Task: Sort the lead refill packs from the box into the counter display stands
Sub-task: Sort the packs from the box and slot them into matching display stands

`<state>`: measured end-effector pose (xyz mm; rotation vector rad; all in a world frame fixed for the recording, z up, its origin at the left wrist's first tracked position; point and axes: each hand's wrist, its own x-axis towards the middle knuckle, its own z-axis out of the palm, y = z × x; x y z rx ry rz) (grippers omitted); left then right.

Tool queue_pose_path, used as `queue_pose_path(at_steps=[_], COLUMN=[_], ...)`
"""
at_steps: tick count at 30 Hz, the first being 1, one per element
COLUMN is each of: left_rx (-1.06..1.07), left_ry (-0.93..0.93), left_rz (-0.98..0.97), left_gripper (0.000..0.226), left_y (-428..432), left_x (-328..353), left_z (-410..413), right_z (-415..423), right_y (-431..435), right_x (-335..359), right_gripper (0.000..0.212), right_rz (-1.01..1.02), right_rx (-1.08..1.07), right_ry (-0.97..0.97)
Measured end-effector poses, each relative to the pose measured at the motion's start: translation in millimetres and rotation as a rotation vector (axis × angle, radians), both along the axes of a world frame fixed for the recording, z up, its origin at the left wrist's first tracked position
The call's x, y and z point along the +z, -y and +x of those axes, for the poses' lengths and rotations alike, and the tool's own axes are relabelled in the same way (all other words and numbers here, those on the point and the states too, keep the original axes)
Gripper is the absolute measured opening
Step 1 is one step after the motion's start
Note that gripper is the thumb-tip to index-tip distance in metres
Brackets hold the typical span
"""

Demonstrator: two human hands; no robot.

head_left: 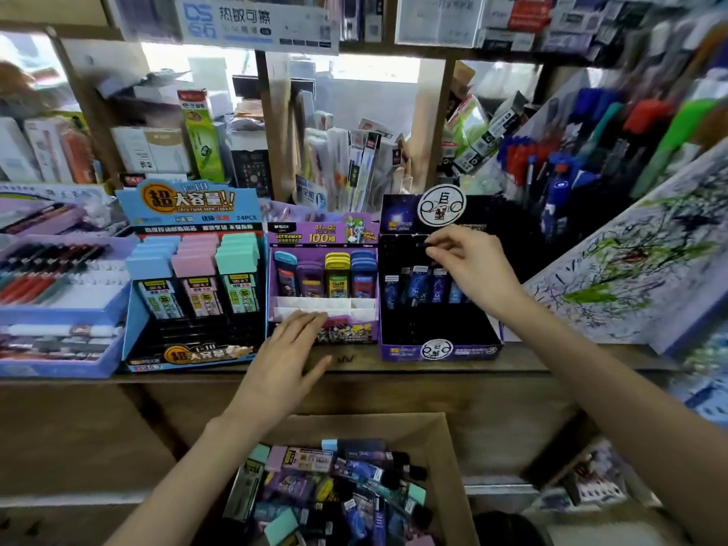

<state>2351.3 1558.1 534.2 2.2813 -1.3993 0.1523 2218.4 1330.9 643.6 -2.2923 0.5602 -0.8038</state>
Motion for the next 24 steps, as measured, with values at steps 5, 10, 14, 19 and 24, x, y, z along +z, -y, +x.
queue_pose_path(at_steps=[5,10,14,19,24], left_rx=[-0.005,0.000,0.005,0.017,0.021], left_ry=[-0.013,-0.035,-0.064,-0.057,-0.070], left_rz=[-0.040,-0.051,-0.038,-0.063,-0.065], left_gripper=[0.058,0.057,0.057,0.055,0.056], left_y=[-0.6,-0.5,-0.8,0.8,0.5], left_x=[-0.7,-1.4,-0.5,1.8,1.9], left_z=[-0.8,0.1,0.2,-3.1,-4.7], right_z=[1.8,5.1,5.9,11.0,17.3], right_y=[0.3,2.4,6.0,3.8,11.1], right_x=[0.2,0.1,-1.1,-15.5,-25.1], right_gripper=[0.012,0.017,0.017,0.014,0.013], right_rz=[0.017,-0.090,-0.131,-0.140,-0.138], right_rx=[0.053,0.008,-0.008,0.033,-0.021], right_ry=[-0.004,-0.008,-0.005,-0.020,-0.046])
